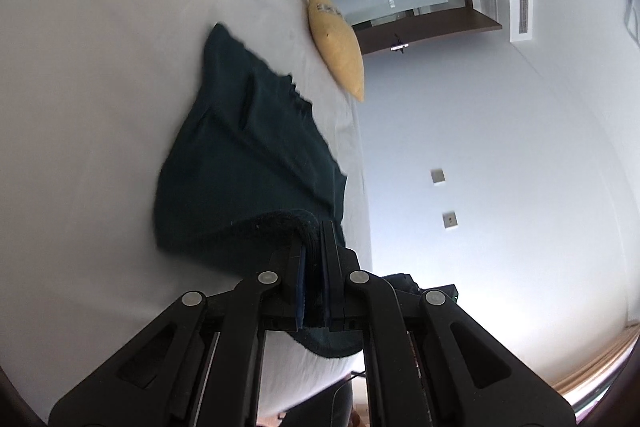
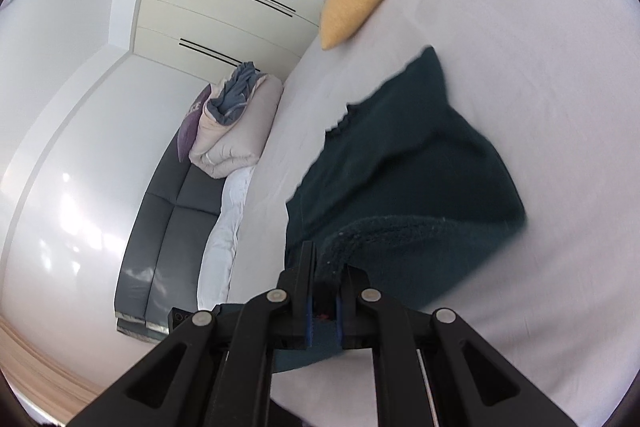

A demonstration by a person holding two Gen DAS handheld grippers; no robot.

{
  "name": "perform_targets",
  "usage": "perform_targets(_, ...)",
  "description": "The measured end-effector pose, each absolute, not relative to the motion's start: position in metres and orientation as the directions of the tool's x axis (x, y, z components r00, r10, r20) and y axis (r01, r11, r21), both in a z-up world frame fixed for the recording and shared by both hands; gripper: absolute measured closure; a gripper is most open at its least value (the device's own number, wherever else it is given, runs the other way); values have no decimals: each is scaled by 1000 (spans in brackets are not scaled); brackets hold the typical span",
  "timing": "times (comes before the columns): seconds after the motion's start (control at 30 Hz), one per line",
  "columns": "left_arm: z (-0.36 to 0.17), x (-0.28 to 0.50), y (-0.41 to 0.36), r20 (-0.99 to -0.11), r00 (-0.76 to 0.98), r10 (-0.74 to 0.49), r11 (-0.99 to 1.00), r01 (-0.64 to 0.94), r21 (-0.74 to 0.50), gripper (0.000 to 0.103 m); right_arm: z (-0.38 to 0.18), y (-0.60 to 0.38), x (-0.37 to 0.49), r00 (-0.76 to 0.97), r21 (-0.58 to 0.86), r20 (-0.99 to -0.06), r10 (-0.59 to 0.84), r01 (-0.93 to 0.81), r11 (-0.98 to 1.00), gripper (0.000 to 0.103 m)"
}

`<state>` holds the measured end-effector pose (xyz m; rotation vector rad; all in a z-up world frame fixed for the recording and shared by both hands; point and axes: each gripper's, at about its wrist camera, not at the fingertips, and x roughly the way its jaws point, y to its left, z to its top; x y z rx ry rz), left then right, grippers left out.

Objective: Fold small clothes
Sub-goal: 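Carry the hem over the body toward the collar with both grippers, then release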

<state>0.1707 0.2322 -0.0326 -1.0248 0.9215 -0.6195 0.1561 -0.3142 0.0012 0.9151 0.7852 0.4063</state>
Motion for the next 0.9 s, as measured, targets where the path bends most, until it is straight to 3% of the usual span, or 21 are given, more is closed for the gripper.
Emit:
perform_targets(0.3,-17,302,223,-393,516,-761,462,4,-887,98,-2,-322,271,682,808,-457,571,51,587,94)
perform_targets(0.9,-97,485,196,-517,524,-677,552,-105,-827,98,-68,-350,434,692,751,-562,454,197,630,94)
